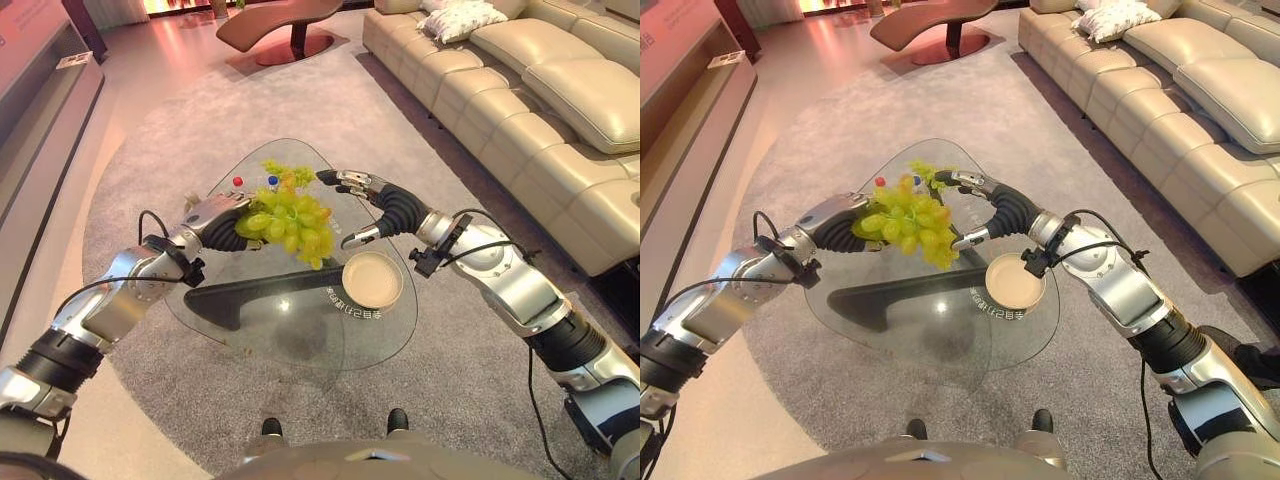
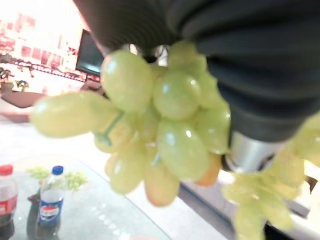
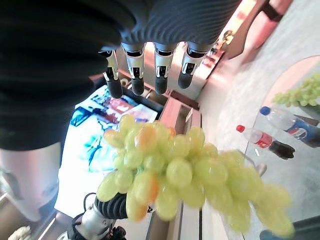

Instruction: Pick up fruits into the plate

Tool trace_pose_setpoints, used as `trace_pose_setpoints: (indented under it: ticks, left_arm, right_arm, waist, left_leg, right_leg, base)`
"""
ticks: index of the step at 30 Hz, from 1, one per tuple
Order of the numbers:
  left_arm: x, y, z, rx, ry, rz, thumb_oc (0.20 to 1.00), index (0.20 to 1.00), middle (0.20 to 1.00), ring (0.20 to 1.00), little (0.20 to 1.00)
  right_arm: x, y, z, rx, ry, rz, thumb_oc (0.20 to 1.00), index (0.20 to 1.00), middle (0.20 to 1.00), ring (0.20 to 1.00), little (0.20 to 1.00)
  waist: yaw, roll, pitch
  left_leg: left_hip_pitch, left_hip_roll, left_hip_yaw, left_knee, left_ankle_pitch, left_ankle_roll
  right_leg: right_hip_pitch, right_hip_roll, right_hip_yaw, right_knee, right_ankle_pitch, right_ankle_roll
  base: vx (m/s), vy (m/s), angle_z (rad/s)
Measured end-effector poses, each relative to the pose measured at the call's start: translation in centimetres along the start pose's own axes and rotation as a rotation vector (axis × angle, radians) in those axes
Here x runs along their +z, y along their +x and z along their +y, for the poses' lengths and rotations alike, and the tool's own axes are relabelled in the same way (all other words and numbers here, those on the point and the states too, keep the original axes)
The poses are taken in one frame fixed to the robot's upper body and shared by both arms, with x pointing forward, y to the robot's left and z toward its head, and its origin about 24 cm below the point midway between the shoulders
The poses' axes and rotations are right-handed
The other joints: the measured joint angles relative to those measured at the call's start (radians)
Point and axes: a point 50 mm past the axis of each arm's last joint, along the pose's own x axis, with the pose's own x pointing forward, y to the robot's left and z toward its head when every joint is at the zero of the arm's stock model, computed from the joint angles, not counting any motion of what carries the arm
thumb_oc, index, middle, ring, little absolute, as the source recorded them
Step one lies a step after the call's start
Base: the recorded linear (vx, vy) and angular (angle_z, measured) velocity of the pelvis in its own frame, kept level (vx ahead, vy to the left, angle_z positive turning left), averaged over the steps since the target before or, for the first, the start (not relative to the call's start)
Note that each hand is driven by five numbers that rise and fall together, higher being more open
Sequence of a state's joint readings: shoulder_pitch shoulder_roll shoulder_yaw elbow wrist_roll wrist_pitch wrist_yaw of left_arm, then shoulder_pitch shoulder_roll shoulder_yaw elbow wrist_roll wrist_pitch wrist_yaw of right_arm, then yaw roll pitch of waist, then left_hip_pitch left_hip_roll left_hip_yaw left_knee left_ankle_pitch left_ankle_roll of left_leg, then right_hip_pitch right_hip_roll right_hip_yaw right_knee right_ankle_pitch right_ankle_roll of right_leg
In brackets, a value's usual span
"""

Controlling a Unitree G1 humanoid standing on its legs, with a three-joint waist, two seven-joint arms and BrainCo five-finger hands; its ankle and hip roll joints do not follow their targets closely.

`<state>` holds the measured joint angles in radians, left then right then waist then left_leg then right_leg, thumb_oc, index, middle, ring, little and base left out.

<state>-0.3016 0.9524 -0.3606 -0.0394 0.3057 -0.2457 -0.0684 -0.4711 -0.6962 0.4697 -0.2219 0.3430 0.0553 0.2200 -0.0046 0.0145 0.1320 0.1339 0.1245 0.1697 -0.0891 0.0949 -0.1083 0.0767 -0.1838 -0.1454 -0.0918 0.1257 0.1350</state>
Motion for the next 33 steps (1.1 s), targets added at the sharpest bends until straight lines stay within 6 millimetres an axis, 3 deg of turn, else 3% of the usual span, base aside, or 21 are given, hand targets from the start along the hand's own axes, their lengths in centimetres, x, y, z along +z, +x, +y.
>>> trace_pose_setpoints:
  ticks: [13,18,21,26,33]
  left_arm:
    - [0.7,-0.4,-1.8,0.109,0.008,0.0,0.2,0.2,0.2,0.2,0.2]
    - [0.6,-0.5,-0.5,0.287,0.063,0.007,0.2,0.2,0.2,0.2,0.2]
    - [0.6,-0.6,0.3,0.4,0.095,0.008,0.2,0.2,0.2,0.2,0.2]
    - [0.8,-0.7,0.4,0.459,0.129,0.0,0.2,0.2,0.2,0.2,0.2]
    - [0.5,-0.9,0.8,0.542,0.136,0.021,0.2,0.2,0.2,0.2,0.2]
  right_arm:
    - [-0.5,0.6,1.6,-0.053,0.203,-0.012,1.0,1.0,1.0,1.0,1.0]
    - [-1.7,0.0,2.4,-0.028,0.319,0.055,1.0,1.0,1.0,1.0,1.0]
    - [-2.2,0.0,3.6,0.022,0.482,0.074,1.0,1.0,1.0,1.0,1.0]
    - [-2.7,0.3,5.8,0.119,0.664,0.113,1.0,1.0,1.0,1.0,1.0]
    - [-3.3,0.1,6.9,0.152,0.718,0.152,1.0,1.0,1.0,1.0,1.0]
  waist:
    - [0.005,0.002,-0.002]
    - [0.014,0.001,-0.002]
    - [0.014,0.001,-0.01]
    - [0.016,-0.002,-0.023]
    - [0.02,-0.016,-0.048]
  left_leg:
    - [-0.002,0.0,0.002,0.0,-0.001,0.001]
    - [-0.003,0.0,0.001,0.0,-0.001,0.001]
    - [-0.004,0.001,0.001,0.0,-0.001,0.0]
    - [-0.004,0.001,0.0,0.0,-0.001,0.0]
    - [-0.004,0.001,-0.001,-0.003,-0.001,0.0]
  right_leg:
    - [-0.004,-0.002,-0.002,0.0,0.0,0.0]
    - [-0.004,-0.002,-0.003,0.0,0.0,0.0]
    - [-0.004,-0.001,-0.004,0.0,0.0,0.0]
    - [-0.004,0.0,-0.005,0.0,0.0,0.0]
    - [-0.003,-0.001,-0.006,0.0,-0.001,0.0]
  base:
    - [-0.02,0.006,-0.01]
    - [0.0,0.0,0.0]
    - [-0.01,-0.022,0.0]
    - [0.0,0.0,0.0]
    - [0.0,0.0,0.0]
